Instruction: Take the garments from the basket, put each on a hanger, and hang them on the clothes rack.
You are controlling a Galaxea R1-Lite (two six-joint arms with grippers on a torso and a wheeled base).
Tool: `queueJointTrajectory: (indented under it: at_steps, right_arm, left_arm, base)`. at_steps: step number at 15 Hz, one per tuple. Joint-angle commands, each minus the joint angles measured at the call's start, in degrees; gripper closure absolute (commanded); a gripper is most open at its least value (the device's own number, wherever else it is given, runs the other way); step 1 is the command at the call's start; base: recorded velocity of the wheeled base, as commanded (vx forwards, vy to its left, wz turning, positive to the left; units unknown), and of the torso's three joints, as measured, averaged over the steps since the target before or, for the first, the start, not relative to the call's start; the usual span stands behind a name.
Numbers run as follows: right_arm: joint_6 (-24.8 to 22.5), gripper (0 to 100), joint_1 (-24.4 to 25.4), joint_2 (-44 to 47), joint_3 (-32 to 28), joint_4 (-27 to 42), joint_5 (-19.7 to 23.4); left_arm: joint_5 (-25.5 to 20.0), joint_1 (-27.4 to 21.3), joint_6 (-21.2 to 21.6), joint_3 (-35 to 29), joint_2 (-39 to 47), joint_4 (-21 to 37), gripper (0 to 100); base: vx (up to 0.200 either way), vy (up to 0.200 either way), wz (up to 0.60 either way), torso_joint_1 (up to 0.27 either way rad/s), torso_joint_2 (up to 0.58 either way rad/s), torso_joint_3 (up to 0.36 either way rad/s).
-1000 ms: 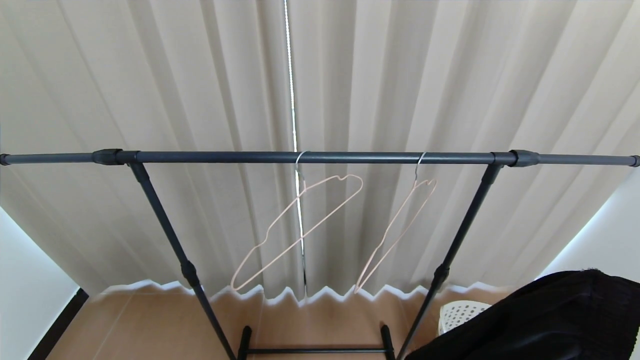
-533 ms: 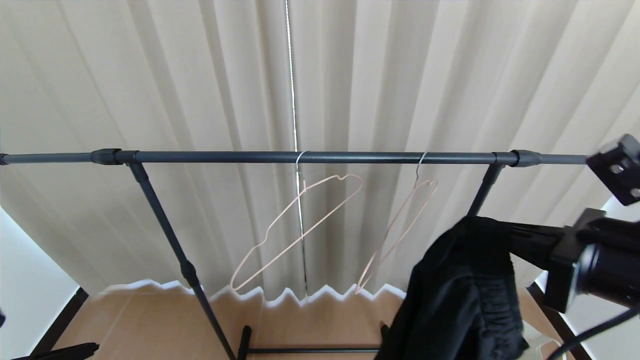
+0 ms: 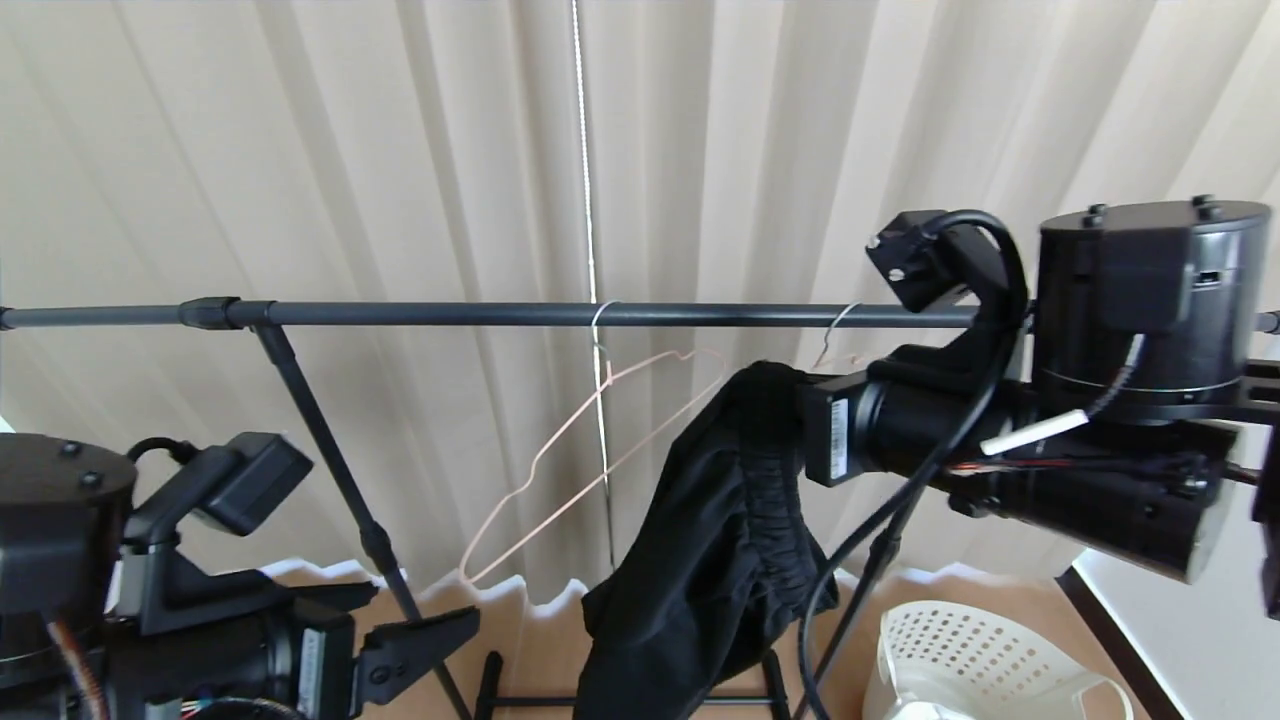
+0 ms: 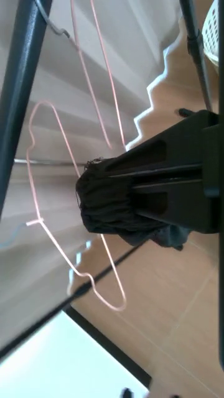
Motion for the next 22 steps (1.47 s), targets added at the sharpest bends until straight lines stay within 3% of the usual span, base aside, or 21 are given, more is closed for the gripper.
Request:
queueJointTrajectory:
  at_steps: [1,3,5,7,10,13,16,20,22]
  right_arm:
    - [0.19,100,3.12,8.19,-4.14,-2.08,-4.87]
    - [0.1,100,5.75,13.47,-8.0,-6.56,-13.13]
    - [0.1,100,7.34,15.58,-8.97,-8.41,-16.03]
    - [0.1,100,8.39,15.75,-8.97,-8.67,-16.12]
    - [0.19,100,9.89,15.4,-8.79,-8.67,-17.09]
    - [0.19,100,11.73,15.05,-8.44,-8.93,-18.67]
    - [0.28,100,12.35,14.96,-8.44,-8.93,-19.02]
    - [0.45,100,12.52,13.73,-7.21,-9.02,-20.08]
    - [1.33,100,12.52,13.64,-6.86,-9.02,-20.08]
  left_arm:
    - [2.01,-3.85,-1.6,-1.59,7.9,-3.29,0]
    - [4.55,-5.08,-2.74,-4.05,13.96,-6.19,0]
    - [7.81,-8.07,-5.2,-5.2,18.54,-10.14,0]
    - [12.9,-11.58,-6.7,-6.34,23.98,-15.07,0]
    - [15.72,-15.28,-7.93,-7.22,27.41,-20.34,0]
    - [16.51,-15.19,-11.0,-9.85,27.41,-20.87,0]
    - [18.79,-15.01,-11.27,-11.0,27.59,-21.57,0]
    - [27.23,-15.1,-10.91,-13.11,30.05,-22.01,0]
    - [27.76,-16.59,-10.91,-13.02,29.79,-22.1,0]
  base:
    - [0.0,0.0,0.0,0.0,0.0,0.0]
    - [0.0,0.0,0.0,0.0,0.0,0.0]
    - [0.0,0.0,0.0,0.0,0.0,0.0]
    - [0.0,0.0,0.0,0.0,0.0,0.0]
    - [0.0,0.0,0.0,0.0,0.0,0.0]
    - [0.0,0.0,0.0,0.0,0.0,0.0]
    - [0.0,0.0,0.0,0.0,0.0,0.0]
    - [0.0,0.0,0.0,0.0,0.0,0.0]
    - [0.0,0.0,0.0,0.0,0.0,0.0]
